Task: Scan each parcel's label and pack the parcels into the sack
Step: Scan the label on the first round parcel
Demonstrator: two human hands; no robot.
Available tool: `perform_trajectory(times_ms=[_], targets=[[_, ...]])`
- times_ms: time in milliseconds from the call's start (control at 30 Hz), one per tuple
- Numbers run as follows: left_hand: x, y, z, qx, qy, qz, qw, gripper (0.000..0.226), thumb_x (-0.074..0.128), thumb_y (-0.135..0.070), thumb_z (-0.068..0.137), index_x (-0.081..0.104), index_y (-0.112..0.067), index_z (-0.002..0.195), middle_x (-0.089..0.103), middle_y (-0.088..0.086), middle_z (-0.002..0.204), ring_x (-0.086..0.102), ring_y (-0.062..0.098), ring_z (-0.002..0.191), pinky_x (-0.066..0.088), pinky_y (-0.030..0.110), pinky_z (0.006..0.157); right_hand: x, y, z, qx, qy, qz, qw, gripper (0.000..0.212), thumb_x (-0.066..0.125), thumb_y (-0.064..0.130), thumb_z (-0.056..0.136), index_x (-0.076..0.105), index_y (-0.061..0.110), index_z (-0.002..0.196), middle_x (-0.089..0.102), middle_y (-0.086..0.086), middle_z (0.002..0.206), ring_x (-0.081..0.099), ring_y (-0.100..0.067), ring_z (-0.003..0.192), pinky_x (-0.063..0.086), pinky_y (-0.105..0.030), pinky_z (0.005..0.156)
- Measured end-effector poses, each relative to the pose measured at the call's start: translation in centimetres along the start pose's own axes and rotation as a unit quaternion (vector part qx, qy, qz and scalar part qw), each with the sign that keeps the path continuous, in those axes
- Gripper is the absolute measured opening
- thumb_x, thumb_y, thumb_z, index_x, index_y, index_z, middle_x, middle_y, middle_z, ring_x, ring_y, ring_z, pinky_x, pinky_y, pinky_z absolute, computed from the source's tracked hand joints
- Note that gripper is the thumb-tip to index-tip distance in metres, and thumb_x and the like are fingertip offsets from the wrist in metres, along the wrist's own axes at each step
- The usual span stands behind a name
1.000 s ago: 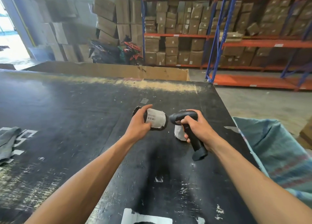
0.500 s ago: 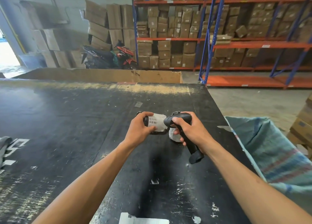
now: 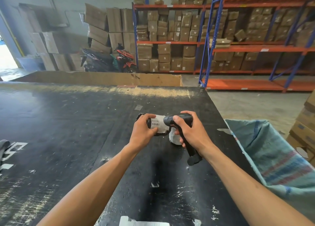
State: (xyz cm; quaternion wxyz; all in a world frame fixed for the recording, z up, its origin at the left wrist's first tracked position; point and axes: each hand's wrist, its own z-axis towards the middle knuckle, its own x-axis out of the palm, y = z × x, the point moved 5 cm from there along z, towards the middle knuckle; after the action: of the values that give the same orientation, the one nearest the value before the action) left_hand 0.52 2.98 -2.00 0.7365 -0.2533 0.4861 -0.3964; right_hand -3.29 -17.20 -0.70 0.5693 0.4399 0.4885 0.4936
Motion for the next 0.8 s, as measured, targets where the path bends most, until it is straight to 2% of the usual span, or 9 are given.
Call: perform_trajectory(times_ms=[67,133,233,333,433,667,800], targets=[[-0.1,-0.1,0.0,0.001,0.002,0.001,1.0,0.049,0.081,-0.004,0.078,0.063,-0.014,0.122,0.063,-0.002,0.11,0.064,0.015,0.1,0.056,0.026,0.087,0.0,0.1,0.0,-0.004,0.002,-0.004,1.0,0.046,0.072,0.062,0.087,0.05,0.043,0.122,0.076,-0.011,0.082,0.064,-0.018,0.05,0.052,-0.03,0.045],[-0.1,-0.1,0.0,-0.001,0.002,-0.003,1.0,0.047,0.081,-0.003,0.077,0.062,-0.017,0.117,0.063,-0.001,0.106,0.064,0.01,0.093,0.051,0.012,0.077,0.1,0.2,0.0,-0.01,0.003,-0.006,1.0,0.042,0.072,0.06,0.088,0.049,0.044,0.12,0.074,-0.009,0.077,0.062,-0.019,0.049,0.052,-0.031,0.044],[-0.1,0.0,-0.1,-0.004,0.003,-0.009,1.0,0.046,0.08,-0.002,0.077,0.062,-0.016,0.116,0.062,0.0,0.101,0.061,0.003,0.087,0.047,0.007,0.068,0.2,0.5,0.0,-0.019,0.008,-0.01,1.0,0.039,0.071,0.057,0.091,0.048,0.045,0.119,0.071,-0.002,0.07,0.061,-0.019,0.049,0.051,-0.031,0.044],[-0.2,0.1,0.0,-0.002,-0.004,-0.008,1.0,0.046,0.079,-0.001,0.078,0.063,-0.011,0.119,0.063,0.0,0.105,0.063,0.009,0.09,0.051,0.013,0.075,0.4,0.7,-0.2,-0.02,0.016,-0.007,1.0,0.039,0.071,0.059,0.09,0.048,0.046,0.118,0.075,-0.005,0.076,0.063,-0.018,0.051,0.053,-0.031,0.045],[-0.4,0.1,0.0,0.001,-0.007,-0.002,1.0,0.049,0.079,-0.001,0.078,0.063,-0.009,0.124,0.063,0.001,0.109,0.064,0.016,0.097,0.055,0.028,0.087,0.4,0.8,-0.4,-0.017,0.014,-0.008,1.0,0.041,0.071,0.057,0.092,0.049,0.043,0.123,0.077,-0.011,0.087,0.065,-0.019,0.053,0.054,-0.032,0.047],[-0.3,0.7,0.1,-0.005,-0.005,-0.005,1.0,0.048,0.079,-0.002,0.079,0.062,-0.01,0.124,0.063,0.0,0.109,0.064,0.016,0.098,0.056,0.032,0.089,0.5,0.6,-0.2,-0.014,0.008,-0.011,1.0,0.045,0.071,0.055,0.094,0.049,0.038,0.129,0.077,-0.012,0.088,0.066,-0.019,0.054,0.054,-0.031,0.047],[-0.1,0.9,0.2,-0.009,-0.004,-0.011,1.0,0.047,0.079,-0.001,0.078,0.063,-0.01,0.122,0.062,-0.001,0.108,0.063,0.019,0.1,0.055,0.039,0.092,0.5,0.5,0.0,-0.011,0.004,-0.009,1.0,0.045,0.072,0.055,0.093,0.049,0.038,0.128,0.077,-0.014,0.088,0.065,-0.019,0.053,0.053,-0.031,0.046]])
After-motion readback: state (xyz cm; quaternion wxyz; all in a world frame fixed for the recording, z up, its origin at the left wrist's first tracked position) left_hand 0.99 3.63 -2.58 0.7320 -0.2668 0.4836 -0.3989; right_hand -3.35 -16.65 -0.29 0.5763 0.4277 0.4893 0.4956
